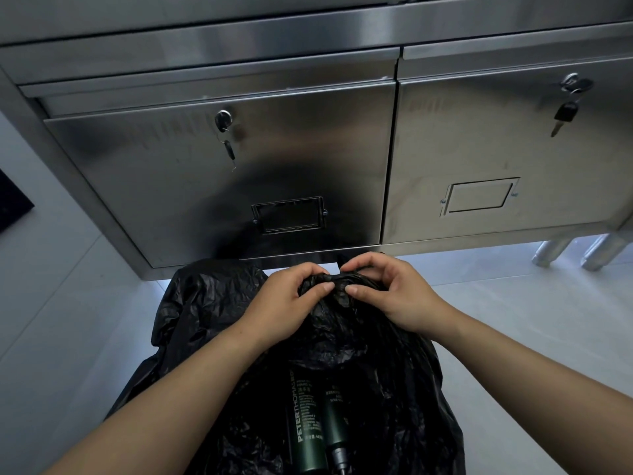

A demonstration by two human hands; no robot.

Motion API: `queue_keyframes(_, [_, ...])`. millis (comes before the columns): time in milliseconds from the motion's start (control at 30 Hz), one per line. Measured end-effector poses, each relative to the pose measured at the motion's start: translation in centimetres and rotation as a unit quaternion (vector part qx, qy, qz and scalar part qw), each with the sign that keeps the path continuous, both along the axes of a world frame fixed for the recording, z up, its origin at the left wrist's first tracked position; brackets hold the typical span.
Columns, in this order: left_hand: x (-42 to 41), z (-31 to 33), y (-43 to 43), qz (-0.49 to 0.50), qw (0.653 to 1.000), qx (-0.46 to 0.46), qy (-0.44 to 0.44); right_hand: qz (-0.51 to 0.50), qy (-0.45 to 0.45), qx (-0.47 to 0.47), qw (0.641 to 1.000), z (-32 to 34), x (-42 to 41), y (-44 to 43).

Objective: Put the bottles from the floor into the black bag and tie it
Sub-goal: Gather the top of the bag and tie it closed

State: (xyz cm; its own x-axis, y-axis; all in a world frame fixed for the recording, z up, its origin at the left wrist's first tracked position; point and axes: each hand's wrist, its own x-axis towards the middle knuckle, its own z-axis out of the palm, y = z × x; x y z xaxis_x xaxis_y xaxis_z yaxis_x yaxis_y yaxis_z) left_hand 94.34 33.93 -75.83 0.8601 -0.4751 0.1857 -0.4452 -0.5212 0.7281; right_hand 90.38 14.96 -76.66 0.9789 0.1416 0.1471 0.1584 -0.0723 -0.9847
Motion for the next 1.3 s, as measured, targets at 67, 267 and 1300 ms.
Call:
queue_keyframes(67, [-0.1, -0.1, 0.1, 0.002, 1.000, 0.007, 0.002, -0.017, -0.028, -0.045, 0.998, -0.2, 0.0, 0.0])
queue_keyframes(267, [0.0, -0.4, -0.1, 0.000, 0.998, -0.034, 0.047, -0.087, -0.059, -0.061, 0.993, -0.7, 0.4, 0.0])
queue_keyframes(1300, [-0.3, 0.1, -0.6, 0.013, 0.975, -0.139, 0.174, -0.123, -0.117, -0.084, 0.982, -0.4, 0.1, 1.0])
